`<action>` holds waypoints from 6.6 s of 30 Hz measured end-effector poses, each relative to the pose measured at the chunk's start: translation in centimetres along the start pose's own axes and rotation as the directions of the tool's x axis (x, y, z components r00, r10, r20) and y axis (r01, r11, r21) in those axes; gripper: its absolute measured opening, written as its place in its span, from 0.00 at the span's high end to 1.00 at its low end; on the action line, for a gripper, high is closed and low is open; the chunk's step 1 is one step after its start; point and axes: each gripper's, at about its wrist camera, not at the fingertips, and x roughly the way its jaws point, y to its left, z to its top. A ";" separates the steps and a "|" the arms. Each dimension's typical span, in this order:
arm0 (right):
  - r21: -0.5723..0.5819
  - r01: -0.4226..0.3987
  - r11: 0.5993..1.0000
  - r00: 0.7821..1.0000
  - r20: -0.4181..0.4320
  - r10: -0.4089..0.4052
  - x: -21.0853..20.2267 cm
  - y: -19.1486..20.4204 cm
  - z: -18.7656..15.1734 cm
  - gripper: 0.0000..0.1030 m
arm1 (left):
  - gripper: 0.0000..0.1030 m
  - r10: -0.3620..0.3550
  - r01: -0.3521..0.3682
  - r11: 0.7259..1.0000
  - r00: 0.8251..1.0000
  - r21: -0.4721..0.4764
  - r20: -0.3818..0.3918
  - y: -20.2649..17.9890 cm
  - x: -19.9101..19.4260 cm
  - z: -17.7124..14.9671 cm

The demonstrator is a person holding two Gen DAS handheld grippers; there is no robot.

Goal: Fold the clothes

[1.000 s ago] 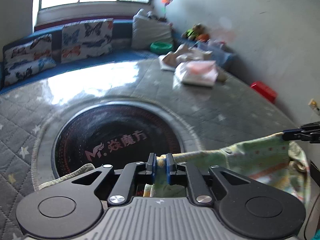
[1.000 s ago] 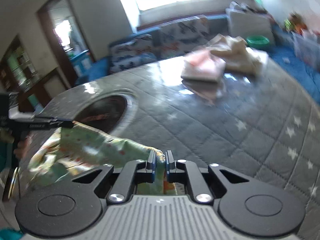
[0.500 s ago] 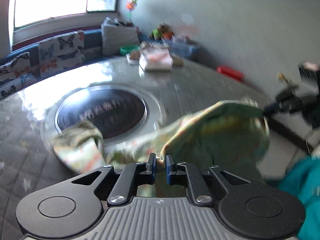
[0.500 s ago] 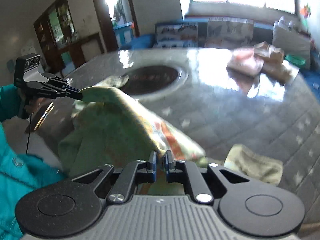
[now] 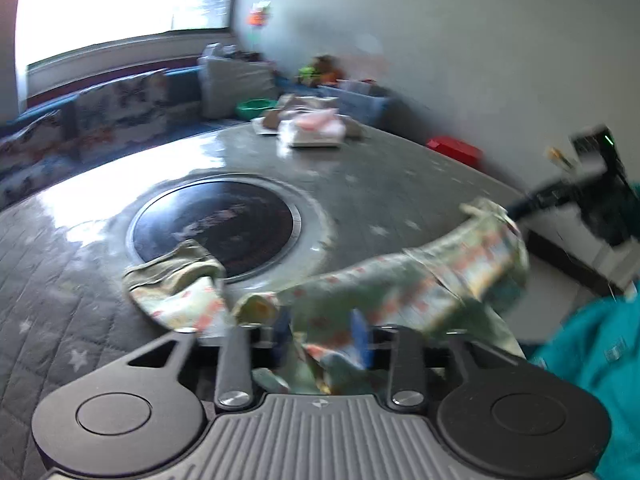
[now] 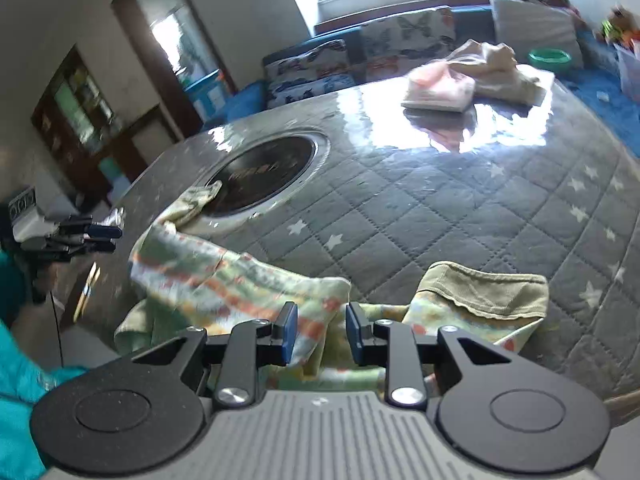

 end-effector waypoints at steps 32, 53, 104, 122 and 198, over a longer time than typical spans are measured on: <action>-0.142 0.118 0.983 0.993 0.022 -0.116 3.3 2.3 3.1 0.96 | 0.88 0.134 -0.135 0.989 0.991 0.055 0.018 -1.5 5.0 2.1; -0.231 0.251 0.940 0.959 0.189 -0.210 13.3 1.7 18.3 0.96 | 0.93 0.384 -0.383 0.923 0.920 -0.029 0.083 8.2 12.6 10.5; -0.263 0.127 0.956 0.992 0.041 -0.120 18.0 8.3 9.4 0.36 | 0.90 0.542 -0.532 0.727 0.832 -0.434 -0.113 13.4 8.2 0.6; -0.224 0.133 0.965 0.991 0.007 -0.135 17.2 7.7 6.8 0.35 | 0.91 0.809 -0.679 0.400 0.577 -0.616 -0.110 9.5 -4.9 -6.4; -0.572 -0.168 0.803 0.978 -0.198 0.064 15.4 17.9 0.5 0.93 | 0.69 0.159 -0.154 0.983 0.986 -0.097 0.042 -4.0 1.8 0.7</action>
